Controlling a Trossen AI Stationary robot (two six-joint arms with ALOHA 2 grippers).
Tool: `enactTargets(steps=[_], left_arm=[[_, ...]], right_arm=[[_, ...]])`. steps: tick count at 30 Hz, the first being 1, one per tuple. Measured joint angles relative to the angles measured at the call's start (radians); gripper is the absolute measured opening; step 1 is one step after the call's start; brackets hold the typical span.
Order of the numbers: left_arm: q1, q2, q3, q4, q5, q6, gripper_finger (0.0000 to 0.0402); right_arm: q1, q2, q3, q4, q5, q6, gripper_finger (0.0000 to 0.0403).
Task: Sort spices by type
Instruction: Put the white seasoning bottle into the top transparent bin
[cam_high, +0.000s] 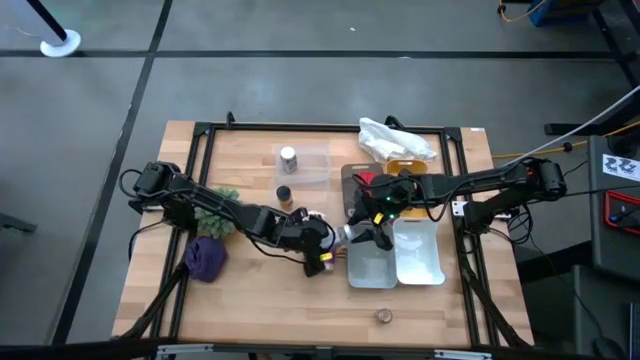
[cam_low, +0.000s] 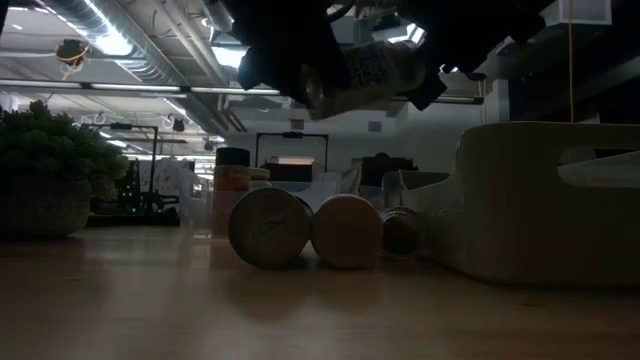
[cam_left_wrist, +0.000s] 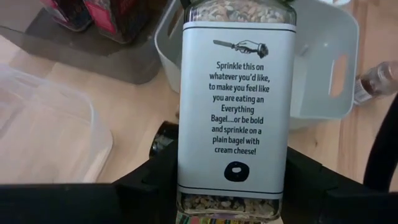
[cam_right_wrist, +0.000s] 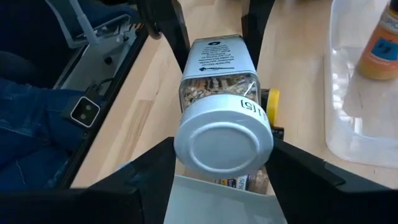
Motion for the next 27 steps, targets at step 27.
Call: enactTargets(steps=[27], left_arm=[[0.0,-0.001,0.0,0.045,0.0,0.053,0.0201]], right_arm=[[0.0,0.0,-0.001,0.068,0.006,0.01,0.0207]])
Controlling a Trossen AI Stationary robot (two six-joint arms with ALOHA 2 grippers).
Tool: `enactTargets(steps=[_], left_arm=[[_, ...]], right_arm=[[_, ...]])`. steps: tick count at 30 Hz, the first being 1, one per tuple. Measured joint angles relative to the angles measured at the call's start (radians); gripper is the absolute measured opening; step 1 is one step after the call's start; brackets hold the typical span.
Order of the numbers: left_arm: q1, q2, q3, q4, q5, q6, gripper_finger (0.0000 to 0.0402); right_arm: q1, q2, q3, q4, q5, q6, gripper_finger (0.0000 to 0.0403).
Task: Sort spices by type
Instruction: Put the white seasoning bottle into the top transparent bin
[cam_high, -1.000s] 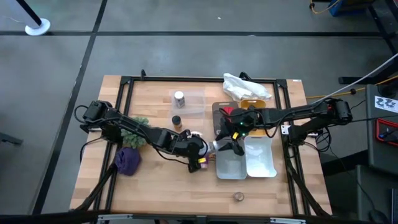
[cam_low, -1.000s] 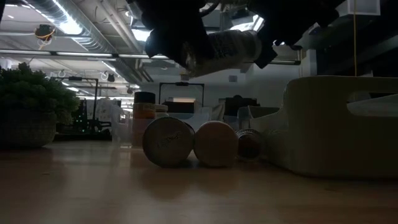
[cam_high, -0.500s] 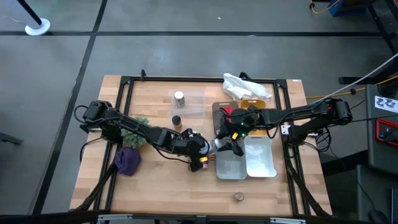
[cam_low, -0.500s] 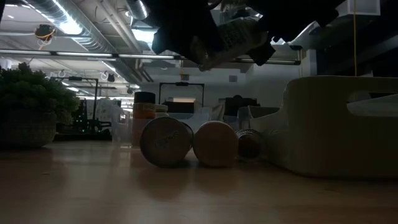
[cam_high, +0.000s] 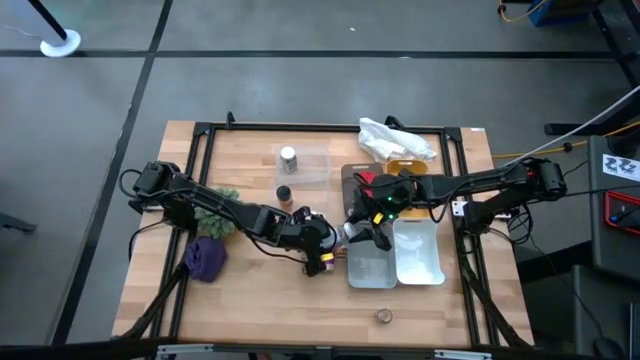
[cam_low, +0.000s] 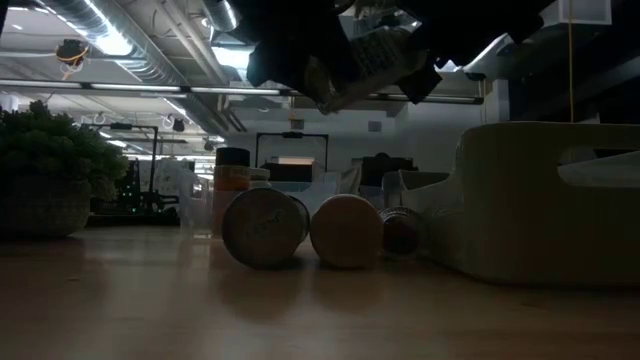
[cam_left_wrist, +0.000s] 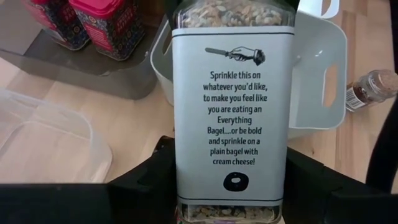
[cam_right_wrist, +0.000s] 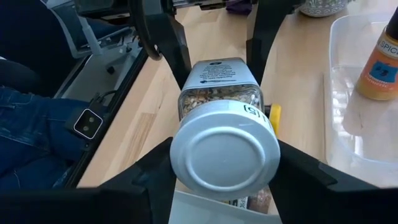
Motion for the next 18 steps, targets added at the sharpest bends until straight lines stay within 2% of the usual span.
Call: enactTargets(steps=[11,18], left_arm=[[0.0,0.0,0.0,0.002,0.001,0.022,0.0198],[0.0,0.0,0.0,0.015,0.014,0.031,0.0182]], right_arm=[[-0.001,0.0,0.0,0.006,0.005,-0.001,0.0214],[-0.001,0.0,0.0,0.049,0.01,-0.001,0.025]])
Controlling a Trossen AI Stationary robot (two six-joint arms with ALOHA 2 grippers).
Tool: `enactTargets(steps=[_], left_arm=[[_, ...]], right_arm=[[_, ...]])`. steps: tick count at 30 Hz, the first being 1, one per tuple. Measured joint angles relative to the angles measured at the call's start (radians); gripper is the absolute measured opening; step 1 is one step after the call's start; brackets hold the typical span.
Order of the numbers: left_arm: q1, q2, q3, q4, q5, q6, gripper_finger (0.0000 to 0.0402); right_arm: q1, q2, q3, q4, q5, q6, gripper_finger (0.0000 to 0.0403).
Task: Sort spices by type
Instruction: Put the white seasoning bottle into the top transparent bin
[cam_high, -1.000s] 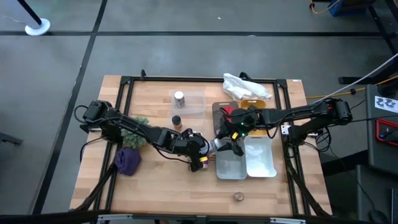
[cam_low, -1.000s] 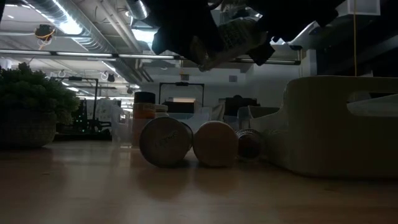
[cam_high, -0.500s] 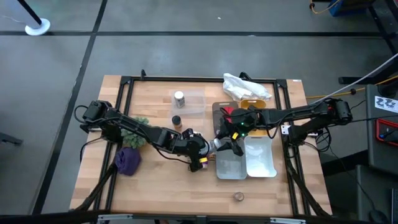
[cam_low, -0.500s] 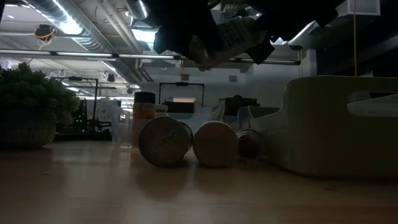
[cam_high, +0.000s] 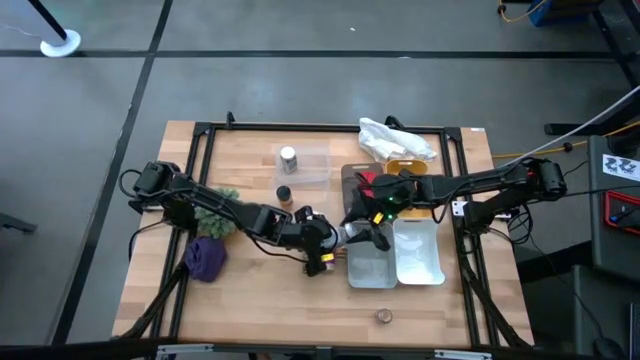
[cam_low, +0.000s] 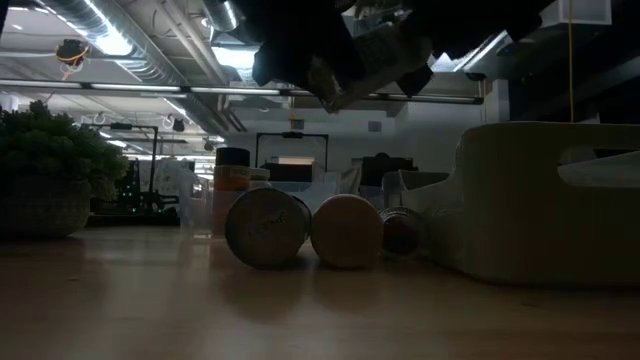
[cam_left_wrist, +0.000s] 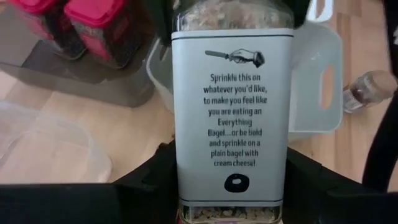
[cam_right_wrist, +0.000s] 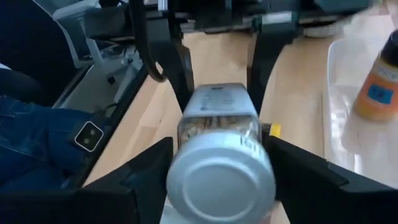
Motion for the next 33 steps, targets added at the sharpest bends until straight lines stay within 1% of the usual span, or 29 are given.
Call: enactTargets(steps=[4,11,16,19,24,27,31,33], left_arm=[[0.002,0.0,0.0,-0.004,0.033,0.014,0.0182],[0.007,0.0,0.0,-0.006,0.038,0.013,0.0185],[0.008,0.0,0.0,-0.007,0.038,0.009,0.0183],[0.008,0.0,0.0,-0.007,0.037,0.009,0.0186],[0.011,0.0,0.0,-0.008,0.03,0.006,0.0186],[0.011,0.0,0.0,-0.008,0.029,0.012,0.019],[0.011,0.0,0.0,-0.011,0.029,0.011,0.0212],[0.011,0.0,0.0,-0.012,0.054,0.022,0.0221]], right_arm=[[0.0,0.0,0.0,0.022,0.0,0.001,0.0262],[0.0,0.0,0.0,0.001,0.0,0.006,0.0265],[0.0,0.0,0.0,-0.004,-0.001,0.06,0.0265],[0.0,0.0,0.0,-0.017,-0.002,0.062,0.0253],[0.0,0.0,0.0,-0.022,-0.009,0.062,0.021],[0.0,0.0,0.0,-0.017,-0.009,0.061,0.021],[-0.001,0.0,0.0,-0.015,0.003,0.058,0.021],[-0.001,0.0,0.0,-0.015,0.004,0.058,0.021]])
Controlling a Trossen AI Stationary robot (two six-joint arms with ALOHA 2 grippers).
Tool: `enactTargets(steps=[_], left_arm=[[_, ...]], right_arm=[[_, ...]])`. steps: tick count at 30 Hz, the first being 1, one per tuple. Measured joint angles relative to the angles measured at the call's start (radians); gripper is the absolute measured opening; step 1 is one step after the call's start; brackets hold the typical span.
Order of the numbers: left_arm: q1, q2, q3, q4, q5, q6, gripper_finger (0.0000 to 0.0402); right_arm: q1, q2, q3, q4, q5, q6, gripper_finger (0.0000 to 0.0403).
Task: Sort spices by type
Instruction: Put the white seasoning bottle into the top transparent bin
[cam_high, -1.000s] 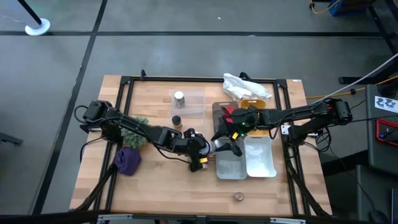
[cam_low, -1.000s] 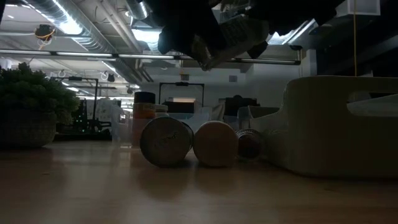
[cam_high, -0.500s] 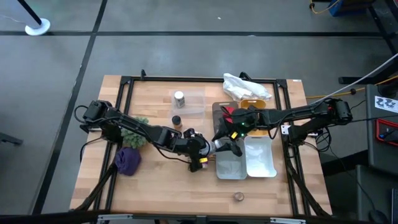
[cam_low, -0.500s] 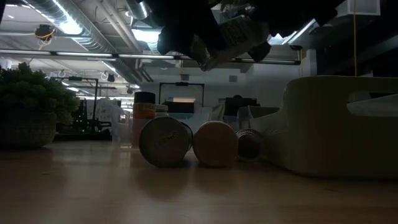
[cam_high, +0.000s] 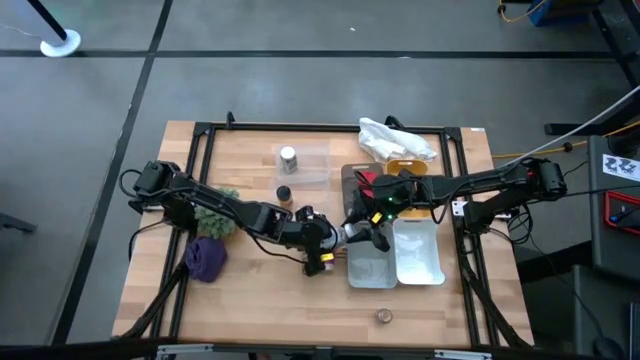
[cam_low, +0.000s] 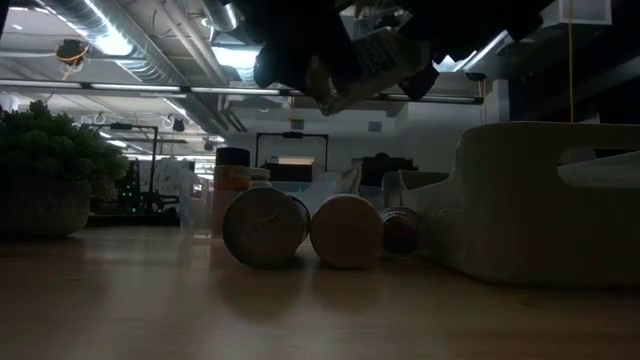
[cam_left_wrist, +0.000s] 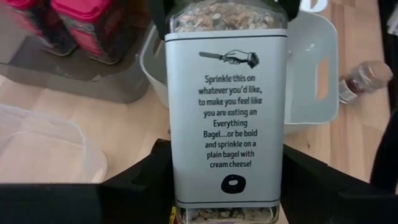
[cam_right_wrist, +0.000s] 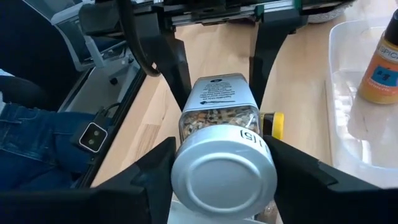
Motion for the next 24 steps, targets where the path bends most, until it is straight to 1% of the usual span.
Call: enactTargets(steps=[5,9,11,15,19,22,24], left_arm=[[0.018,0.0,0.0,-0.012,0.08,0.021,0.0238],[0.043,-0.016,0.0,-0.111,0.098,0.02,0.0248],[0.056,-0.032,0.0,-0.178,0.098,0.034,0.025],[0.07,-0.074,0.0,-0.254,0.095,0.082,0.025],[0.07,-0.135,0.0,-0.307,0.079,0.126,0.0251],[0.079,-0.188,0.0,-0.376,0.036,0.124,0.0251],[0.089,-0.225,0.0,-0.422,-0.014,0.121,0.0251]], right_arm=[[0.0,0.001,0.0,-0.007,0.018,0.0,0.021],[-0.001,0.001,0.0,-0.006,0.042,-0.001,0.021],[-0.001,0.001,0.0,-0.009,0.076,-0.002,0.021],[-0.028,0.001,0.0,-0.02,0.131,-0.003,0.021],[-0.086,0.001,0.002,-0.003,0.183,-0.002,0.021],[-0.145,0.001,0.026,-0.015,0.199,-0.003,0.021],[-0.187,0.011,0.057,-0.022,0.202,-0.005,0.021]])
